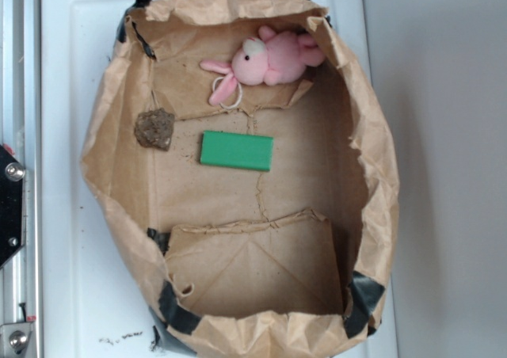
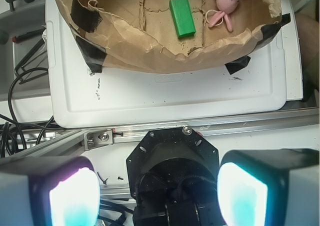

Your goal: Grab the pink bunny.

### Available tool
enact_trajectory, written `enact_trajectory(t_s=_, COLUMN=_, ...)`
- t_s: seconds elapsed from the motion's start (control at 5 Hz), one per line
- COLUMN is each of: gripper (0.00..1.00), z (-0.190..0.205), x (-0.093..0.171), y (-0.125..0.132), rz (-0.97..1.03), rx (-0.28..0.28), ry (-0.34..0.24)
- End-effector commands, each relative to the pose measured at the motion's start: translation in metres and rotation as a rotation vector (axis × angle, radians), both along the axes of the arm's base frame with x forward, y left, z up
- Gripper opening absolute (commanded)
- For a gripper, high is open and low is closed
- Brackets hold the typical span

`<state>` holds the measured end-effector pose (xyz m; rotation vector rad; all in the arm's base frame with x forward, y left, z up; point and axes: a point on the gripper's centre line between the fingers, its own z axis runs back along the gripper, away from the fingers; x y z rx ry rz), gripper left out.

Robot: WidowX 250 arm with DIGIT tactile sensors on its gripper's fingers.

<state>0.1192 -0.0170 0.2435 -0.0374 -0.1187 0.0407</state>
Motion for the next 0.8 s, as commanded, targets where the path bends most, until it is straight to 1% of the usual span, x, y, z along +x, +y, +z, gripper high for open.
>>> enact_trajectory(t_s=0.0, gripper=1.0, z=0.0, x=0.0, y=0.0, rz=0.0, rx=0.0, ry=0.0)
enact_trajectory(t_s=0.2, gripper=1.0, z=-0.024, x=0.05, y=0.001, rz=0.08, rx=0.002, ry=-0.029)
enact_trajectory(t_s=0.4, gripper=1.0, z=-0.042, x=0.098, y=0.011, rz=0.122, rx=0.01, ry=-0.04)
enact_trajectory(t_s=0.6, gripper=1.0, z=-0.055, x=0.123, y=0.022, rz=0.148, rx=0.033, ry=-0.074)
